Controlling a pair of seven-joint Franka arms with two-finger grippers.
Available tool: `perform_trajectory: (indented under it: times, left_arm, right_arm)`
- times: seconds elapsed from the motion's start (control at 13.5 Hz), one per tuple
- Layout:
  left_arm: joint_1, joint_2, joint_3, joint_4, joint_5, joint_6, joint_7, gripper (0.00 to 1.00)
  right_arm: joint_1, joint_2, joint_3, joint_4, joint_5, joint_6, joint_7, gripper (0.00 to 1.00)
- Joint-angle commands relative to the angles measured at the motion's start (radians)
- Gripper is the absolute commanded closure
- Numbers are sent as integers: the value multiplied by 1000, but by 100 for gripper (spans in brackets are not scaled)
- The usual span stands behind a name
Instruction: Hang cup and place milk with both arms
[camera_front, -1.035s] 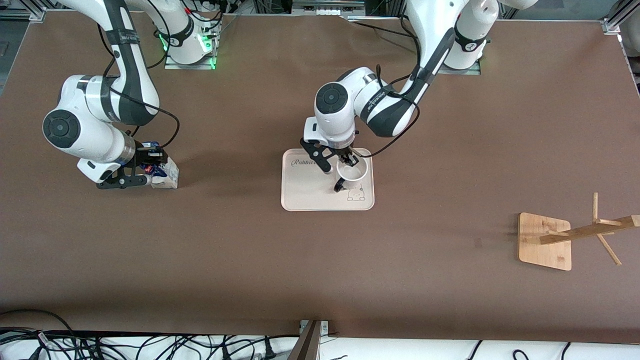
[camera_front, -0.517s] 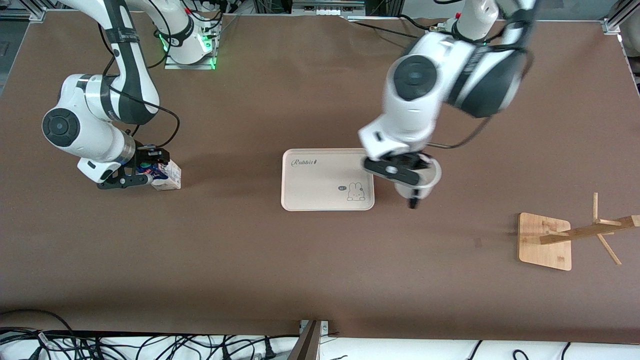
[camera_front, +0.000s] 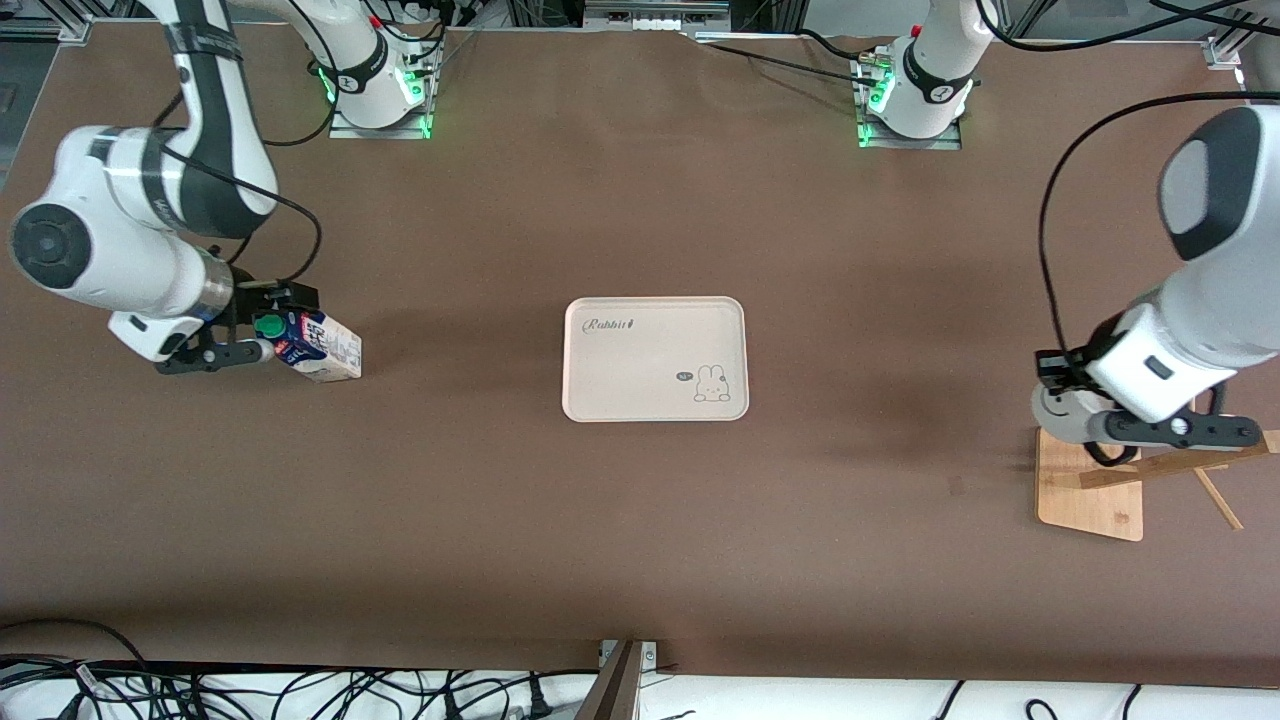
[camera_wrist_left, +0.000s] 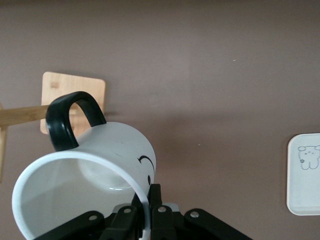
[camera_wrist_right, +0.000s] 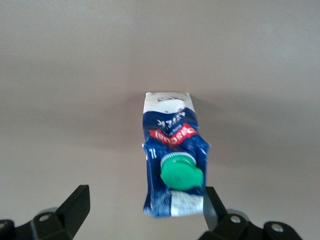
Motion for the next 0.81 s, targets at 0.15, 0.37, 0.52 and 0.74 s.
perform_trajectory:
  times: [0.15, 0.37, 0.52, 0.74]
  left_arm:
    - [118, -11, -12, 13, -91, -88, 28, 100]
    - [147, -9, -16, 15, -92, -88, 91, 100]
    - [151, -9, -15, 19, -92, -88, 120, 100]
    - [132, -9, -45, 26, -97, -86, 117, 100]
  right_arm:
    - [-6, -6, -52, 328, -5, -324, -22, 0]
    - [-8, -4, -84, 399, -3, -325, -28, 0]
    - [-8, -4, -89, 422, -3, -322, -27, 0]
    - [-11, 5, -85, 500, -3, -319, -22, 0]
